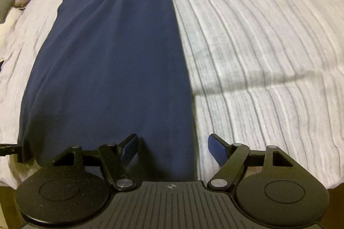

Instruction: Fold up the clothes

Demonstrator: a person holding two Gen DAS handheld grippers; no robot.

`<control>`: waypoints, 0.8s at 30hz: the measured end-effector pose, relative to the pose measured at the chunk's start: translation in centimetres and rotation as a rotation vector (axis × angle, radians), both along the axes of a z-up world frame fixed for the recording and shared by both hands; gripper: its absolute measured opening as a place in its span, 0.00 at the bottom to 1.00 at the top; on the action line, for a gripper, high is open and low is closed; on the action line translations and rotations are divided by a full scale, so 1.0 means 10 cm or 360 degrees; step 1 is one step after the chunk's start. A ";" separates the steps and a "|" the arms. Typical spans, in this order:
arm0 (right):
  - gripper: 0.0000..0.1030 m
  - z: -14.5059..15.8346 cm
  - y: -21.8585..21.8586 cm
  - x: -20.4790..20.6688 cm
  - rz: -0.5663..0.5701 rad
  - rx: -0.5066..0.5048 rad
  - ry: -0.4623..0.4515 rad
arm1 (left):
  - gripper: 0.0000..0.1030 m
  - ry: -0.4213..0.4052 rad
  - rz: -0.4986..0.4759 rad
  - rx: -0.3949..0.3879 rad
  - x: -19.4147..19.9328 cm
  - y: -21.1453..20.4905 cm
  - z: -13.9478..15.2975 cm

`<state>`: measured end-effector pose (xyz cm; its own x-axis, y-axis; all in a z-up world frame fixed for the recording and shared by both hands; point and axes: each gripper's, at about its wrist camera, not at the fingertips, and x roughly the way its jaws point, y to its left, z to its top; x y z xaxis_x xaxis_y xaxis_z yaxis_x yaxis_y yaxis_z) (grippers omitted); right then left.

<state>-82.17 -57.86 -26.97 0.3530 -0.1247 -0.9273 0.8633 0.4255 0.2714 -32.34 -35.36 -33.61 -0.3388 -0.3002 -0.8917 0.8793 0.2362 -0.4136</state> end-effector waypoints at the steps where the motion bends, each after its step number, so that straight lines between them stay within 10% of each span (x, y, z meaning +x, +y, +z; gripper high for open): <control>1: 0.59 -0.02 -0.01 0.01 0.0021 0.0006 -0.0003 | 0.16 -0.0001 -0.0001 0.0003 0.01 -0.03 0.00; 3: 0.02 -0.03 -0.03 0.05 0.0100 0.0037 0.0029 | 0.00 -0.0019 -0.0005 0.0001 0.00 -0.04 0.01; 24: 0.00 0.39 -0.08 -0.43 0.0308 0.0051 0.0088 | 0.00 -0.0171 -0.0052 -0.0056 -0.64 0.56 0.68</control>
